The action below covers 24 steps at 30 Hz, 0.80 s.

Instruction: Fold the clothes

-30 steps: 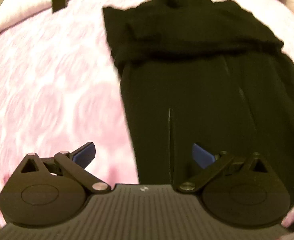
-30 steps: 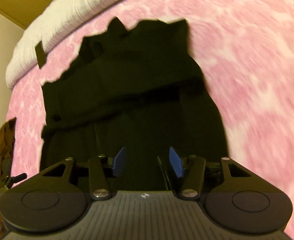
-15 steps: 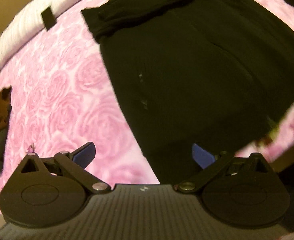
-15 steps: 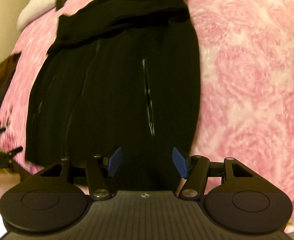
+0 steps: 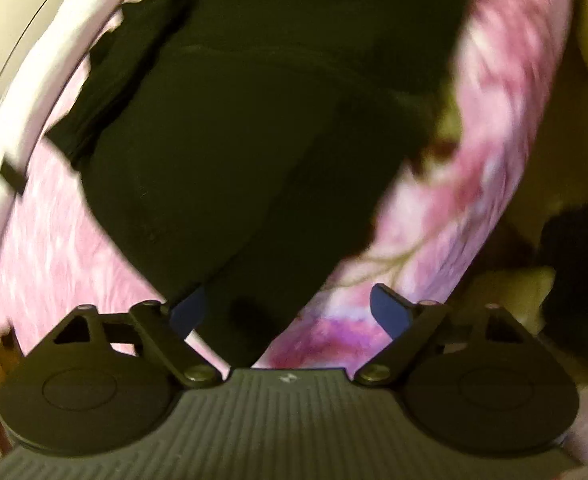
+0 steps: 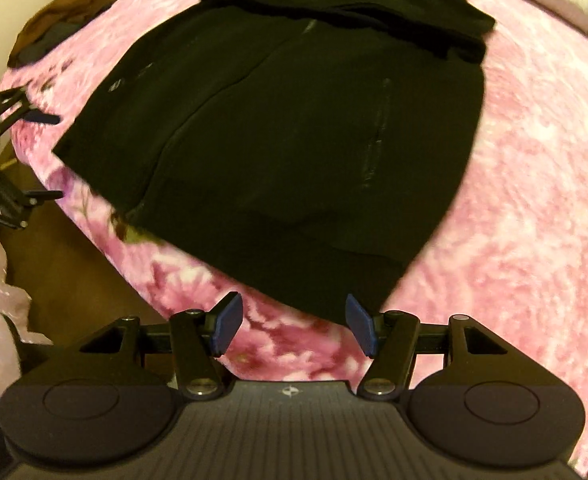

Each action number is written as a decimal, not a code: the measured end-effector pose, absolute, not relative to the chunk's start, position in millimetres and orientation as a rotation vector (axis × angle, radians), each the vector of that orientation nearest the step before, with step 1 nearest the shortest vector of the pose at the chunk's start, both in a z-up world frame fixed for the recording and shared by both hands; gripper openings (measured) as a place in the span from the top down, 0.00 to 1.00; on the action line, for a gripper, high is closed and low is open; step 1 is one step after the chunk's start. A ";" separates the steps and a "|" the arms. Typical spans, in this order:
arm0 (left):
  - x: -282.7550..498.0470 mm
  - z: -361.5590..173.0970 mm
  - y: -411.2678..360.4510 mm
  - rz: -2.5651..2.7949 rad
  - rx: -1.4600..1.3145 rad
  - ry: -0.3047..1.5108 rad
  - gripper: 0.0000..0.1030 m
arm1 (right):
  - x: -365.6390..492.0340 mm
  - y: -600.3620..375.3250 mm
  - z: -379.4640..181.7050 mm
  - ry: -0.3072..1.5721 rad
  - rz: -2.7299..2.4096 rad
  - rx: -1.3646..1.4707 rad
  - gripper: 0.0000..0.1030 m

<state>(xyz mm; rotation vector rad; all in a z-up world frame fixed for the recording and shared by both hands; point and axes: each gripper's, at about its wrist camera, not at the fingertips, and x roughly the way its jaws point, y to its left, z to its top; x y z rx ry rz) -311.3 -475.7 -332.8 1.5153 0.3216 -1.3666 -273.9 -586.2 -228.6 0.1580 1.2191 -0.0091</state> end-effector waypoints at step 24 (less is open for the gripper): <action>-271.8 -338.8 -456.7 -1.485 1.568 -0.233 0.71 | -274.5 -518.1 -270.4 1.122 0.034 -0.252 0.42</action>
